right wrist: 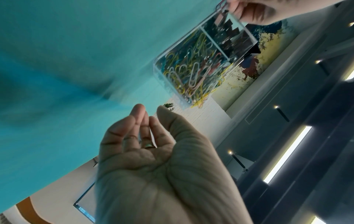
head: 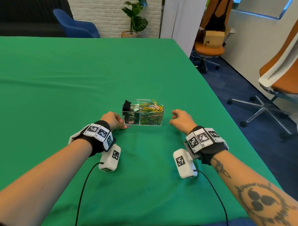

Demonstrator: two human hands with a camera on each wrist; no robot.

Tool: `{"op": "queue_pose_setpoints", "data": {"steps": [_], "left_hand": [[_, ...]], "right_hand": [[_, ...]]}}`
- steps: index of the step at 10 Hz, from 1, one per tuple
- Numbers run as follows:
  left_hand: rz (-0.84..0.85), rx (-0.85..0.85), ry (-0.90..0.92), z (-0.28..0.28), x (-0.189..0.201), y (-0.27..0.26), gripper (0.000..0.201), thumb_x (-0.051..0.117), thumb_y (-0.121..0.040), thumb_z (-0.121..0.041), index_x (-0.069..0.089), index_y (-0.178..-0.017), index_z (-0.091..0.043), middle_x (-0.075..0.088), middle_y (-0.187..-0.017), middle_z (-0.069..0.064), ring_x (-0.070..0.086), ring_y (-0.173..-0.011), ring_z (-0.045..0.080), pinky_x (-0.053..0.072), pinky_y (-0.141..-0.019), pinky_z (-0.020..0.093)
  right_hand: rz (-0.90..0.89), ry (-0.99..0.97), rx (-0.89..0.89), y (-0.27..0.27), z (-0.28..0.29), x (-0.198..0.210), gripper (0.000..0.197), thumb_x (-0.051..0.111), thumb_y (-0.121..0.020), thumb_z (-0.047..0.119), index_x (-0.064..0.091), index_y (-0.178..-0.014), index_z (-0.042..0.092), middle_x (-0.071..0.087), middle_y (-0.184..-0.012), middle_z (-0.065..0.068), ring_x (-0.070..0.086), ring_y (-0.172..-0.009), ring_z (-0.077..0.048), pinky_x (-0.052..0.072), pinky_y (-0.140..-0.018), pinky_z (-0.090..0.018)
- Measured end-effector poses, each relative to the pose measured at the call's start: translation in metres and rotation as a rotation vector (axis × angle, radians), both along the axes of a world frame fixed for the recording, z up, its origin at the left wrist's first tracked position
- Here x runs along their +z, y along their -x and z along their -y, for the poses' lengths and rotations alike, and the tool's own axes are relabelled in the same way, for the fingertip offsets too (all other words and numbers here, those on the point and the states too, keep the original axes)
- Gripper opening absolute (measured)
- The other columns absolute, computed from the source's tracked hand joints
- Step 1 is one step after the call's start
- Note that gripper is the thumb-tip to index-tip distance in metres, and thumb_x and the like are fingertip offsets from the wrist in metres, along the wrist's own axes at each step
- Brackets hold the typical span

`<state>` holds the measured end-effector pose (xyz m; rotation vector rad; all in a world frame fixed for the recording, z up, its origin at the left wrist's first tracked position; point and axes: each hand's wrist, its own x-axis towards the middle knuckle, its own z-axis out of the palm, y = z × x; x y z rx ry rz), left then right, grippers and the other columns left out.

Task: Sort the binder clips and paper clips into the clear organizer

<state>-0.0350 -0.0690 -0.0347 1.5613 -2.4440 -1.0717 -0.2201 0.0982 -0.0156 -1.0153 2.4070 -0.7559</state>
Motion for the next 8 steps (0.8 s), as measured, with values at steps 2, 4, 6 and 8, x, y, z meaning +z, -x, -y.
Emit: {"op": "queue_pose_setpoints", "data": {"steps": [2,4,6,8], "left_hand": [[0.130,-0.091,-0.049,-0.002,0.007,-0.009,0.021,0.074,-0.075,-0.019,0.057,-0.062,-0.016,0.057,-0.067,0.000,0.050,-0.072,0.018,0.040,-0.071,0.026],[0.151,-0.298,-0.166,-0.019,0.061,-0.022,0.014,0.073,-0.074,-0.017,0.060,-0.068,-0.016,0.052,-0.063,-0.001,0.036,-0.055,0.011,0.025,-0.045,0.019],[-0.160,-0.235,0.204,-0.035,0.097,0.029,0.014,0.076,-0.072,-0.018,0.063,-0.066,-0.015,0.055,-0.060,-0.003,0.045,-0.059,0.013,0.037,-0.062,0.022],[-0.038,-0.252,0.371,-0.045,0.093,0.057,0.005,0.069,-0.079,-0.017,0.068,-0.078,-0.012,0.053,-0.061,-0.004,0.048,-0.067,0.017,0.039,-0.066,0.027]], "right_hand": [[-0.005,0.035,-0.091,0.030,-0.027,0.003,0.044,0.052,-0.085,0.001,0.049,-0.129,0.001,0.059,-0.121,-0.015,0.052,-0.102,-0.025,0.046,-0.086,-0.033],[0.053,0.013,-0.228,0.075,-0.081,0.010,0.033,0.048,-0.087,0.001,0.056,-0.119,0.003,0.063,-0.104,-0.016,0.061,-0.094,-0.025,0.042,-0.063,-0.024],[0.064,-0.069,-0.284,0.093,-0.118,0.005,0.028,0.048,-0.087,-0.001,0.060,-0.112,0.002,0.066,-0.099,-0.017,0.058,-0.088,-0.022,0.040,-0.059,-0.023],[0.063,-0.077,-0.247,0.085,-0.125,-0.005,0.029,0.048,-0.086,-0.002,0.060,-0.112,0.002,0.069,-0.102,-0.023,0.057,-0.086,-0.021,0.034,-0.057,-0.016]]}}
